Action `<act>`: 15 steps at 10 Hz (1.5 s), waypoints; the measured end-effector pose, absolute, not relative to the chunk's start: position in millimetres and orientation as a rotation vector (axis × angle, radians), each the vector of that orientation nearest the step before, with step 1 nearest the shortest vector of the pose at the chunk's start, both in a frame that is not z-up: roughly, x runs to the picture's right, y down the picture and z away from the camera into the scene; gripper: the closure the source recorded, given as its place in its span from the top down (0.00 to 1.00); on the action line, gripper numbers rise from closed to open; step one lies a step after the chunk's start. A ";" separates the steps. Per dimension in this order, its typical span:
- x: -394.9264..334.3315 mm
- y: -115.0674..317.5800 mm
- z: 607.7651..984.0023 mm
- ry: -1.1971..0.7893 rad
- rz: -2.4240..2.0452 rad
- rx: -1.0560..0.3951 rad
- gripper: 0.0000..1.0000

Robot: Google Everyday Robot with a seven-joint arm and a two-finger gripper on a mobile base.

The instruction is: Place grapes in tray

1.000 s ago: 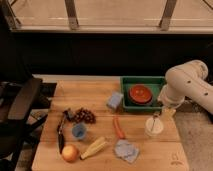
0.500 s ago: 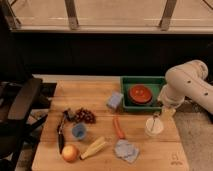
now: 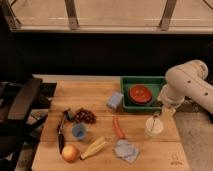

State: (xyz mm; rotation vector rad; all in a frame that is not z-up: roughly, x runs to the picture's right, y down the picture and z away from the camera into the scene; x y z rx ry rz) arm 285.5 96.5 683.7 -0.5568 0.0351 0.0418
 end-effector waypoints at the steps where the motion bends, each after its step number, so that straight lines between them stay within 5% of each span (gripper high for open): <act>1: 283.4 91.1 679.3 0.031 0.018 -0.546 0.65; 10: 96.1 97.7 666.0 -0.291 -0.230 -0.544 0.65; 15: 91.7 99.8 665.5 -0.294 -0.247 -0.541 0.65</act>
